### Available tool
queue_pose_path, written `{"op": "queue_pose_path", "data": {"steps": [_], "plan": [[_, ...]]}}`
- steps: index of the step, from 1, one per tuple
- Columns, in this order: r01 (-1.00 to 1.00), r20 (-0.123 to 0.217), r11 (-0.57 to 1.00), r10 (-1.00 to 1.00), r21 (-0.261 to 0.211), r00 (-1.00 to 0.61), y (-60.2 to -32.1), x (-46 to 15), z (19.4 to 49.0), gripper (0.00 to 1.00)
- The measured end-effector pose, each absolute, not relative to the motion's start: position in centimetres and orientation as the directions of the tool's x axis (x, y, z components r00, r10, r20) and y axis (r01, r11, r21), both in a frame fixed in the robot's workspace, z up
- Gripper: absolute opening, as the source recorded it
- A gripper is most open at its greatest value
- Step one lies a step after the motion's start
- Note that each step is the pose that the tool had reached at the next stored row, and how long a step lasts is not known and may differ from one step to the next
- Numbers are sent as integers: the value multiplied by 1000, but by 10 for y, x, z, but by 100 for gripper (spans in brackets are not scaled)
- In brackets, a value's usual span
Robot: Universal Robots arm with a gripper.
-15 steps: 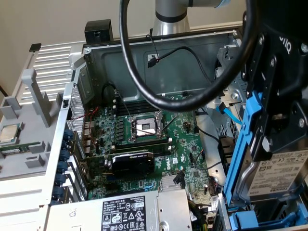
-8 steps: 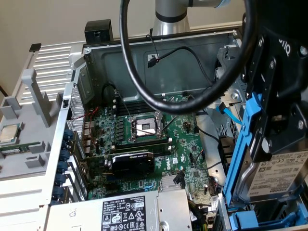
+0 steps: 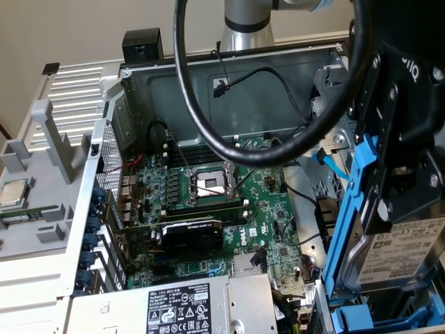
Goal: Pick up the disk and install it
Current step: 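Insert the disk into the insertion slot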
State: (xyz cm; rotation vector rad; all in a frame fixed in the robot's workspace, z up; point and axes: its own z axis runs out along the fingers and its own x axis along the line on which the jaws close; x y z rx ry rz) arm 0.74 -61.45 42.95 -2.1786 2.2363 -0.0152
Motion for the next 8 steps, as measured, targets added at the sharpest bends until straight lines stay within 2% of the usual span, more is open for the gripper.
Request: {"op": "queue_pose_path", "data": {"steps": [8], "plan": [[-999, -7, 26, -1000, -20, -26, -614, 7, 428, 37]]}}
